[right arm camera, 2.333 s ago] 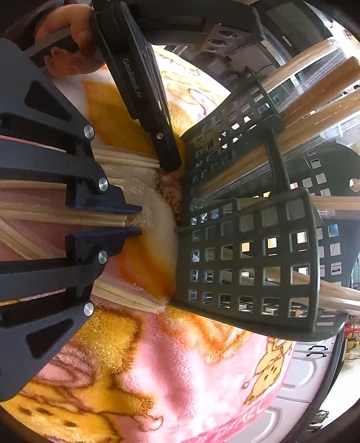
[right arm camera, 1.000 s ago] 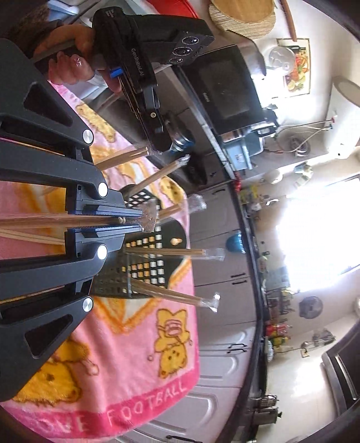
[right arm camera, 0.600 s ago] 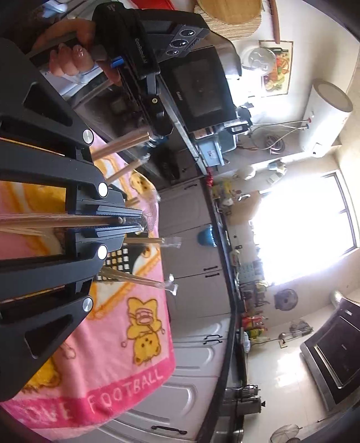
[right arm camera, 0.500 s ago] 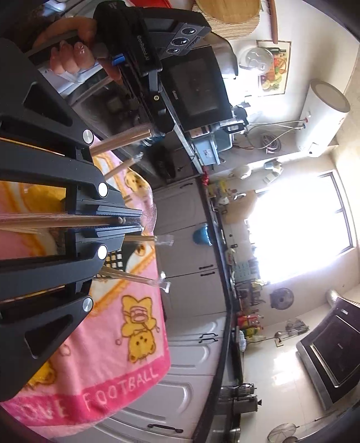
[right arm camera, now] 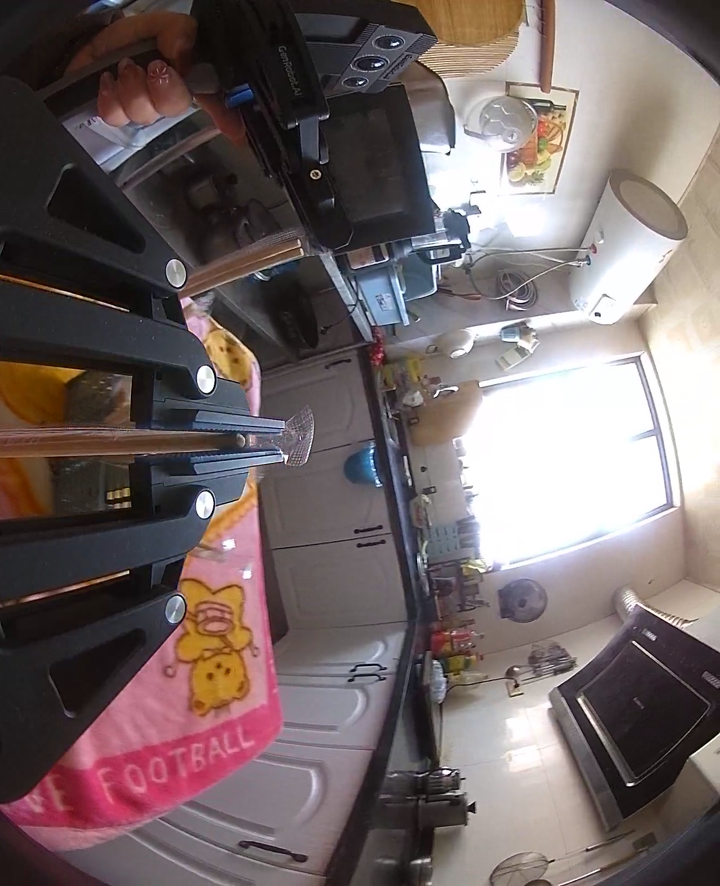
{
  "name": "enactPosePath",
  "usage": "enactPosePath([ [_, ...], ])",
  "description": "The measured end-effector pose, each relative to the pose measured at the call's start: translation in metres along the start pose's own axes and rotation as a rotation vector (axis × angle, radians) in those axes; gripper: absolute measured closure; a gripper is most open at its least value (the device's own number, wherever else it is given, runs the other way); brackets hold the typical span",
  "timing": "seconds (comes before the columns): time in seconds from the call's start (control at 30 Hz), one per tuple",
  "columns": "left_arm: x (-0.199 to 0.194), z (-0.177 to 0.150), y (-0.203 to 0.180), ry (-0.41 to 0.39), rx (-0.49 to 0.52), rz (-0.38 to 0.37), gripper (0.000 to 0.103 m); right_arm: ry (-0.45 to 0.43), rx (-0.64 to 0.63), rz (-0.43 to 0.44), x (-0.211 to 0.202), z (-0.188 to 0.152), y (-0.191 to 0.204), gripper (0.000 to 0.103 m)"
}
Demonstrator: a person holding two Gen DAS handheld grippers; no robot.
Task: Organize utensils
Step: 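Raise the left tool's chopstick above the caddy while the right tool carries its chopstick over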
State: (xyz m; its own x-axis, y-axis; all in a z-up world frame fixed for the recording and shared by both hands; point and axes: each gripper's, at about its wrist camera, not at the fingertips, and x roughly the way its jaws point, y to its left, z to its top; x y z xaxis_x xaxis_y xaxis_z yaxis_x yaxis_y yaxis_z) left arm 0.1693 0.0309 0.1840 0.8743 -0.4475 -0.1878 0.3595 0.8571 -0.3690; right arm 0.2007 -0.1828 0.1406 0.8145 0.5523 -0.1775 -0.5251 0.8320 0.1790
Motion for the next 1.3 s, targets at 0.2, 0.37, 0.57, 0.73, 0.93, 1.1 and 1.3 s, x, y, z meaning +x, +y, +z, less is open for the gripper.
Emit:
enactPosePath([
  [0.2, 0.001, 0.018, -0.001, -0.031, 0.018, 0.007, 0.102, -0.062, -0.025, -0.003, 0.009, 0.023, 0.002, 0.097],
  [0.37, 0.004, 0.032, 0.001, -0.054, 0.034, 0.026, 0.102, -0.12, -0.047, -0.002, 0.018, 0.039, 0.003, 0.097],
  [0.57, 0.009, 0.045, 0.003, -0.076, 0.058, 0.062, 0.102, -0.164, -0.082, -0.005, 0.031, 0.057, 0.006, 0.097],
  [0.73, 0.02, 0.052, 0.012, -0.078, 0.055, 0.095, 0.102, -0.183, -0.101, -0.011, 0.044, 0.066, 0.007, 0.097],
  [0.93, 0.034, 0.05, 0.024, -0.066, 0.044, 0.109, 0.102, -0.209, -0.112, -0.02, 0.054, 0.067, 0.005, 0.097],
  [1.1, 0.049, 0.047, 0.026, -0.06, 0.05, 0.117, 0.102, -0.228, -0.105, -0.016, 0.065, 0.064, 0.0, 0.097],
  [1.3, 0.062, 0.034, 0.035, -0.054, 0.055, 0.138, 0.101, -0.237, -0.123, -0.024, 0.079, 0.049, -0.003, 0.097],
])
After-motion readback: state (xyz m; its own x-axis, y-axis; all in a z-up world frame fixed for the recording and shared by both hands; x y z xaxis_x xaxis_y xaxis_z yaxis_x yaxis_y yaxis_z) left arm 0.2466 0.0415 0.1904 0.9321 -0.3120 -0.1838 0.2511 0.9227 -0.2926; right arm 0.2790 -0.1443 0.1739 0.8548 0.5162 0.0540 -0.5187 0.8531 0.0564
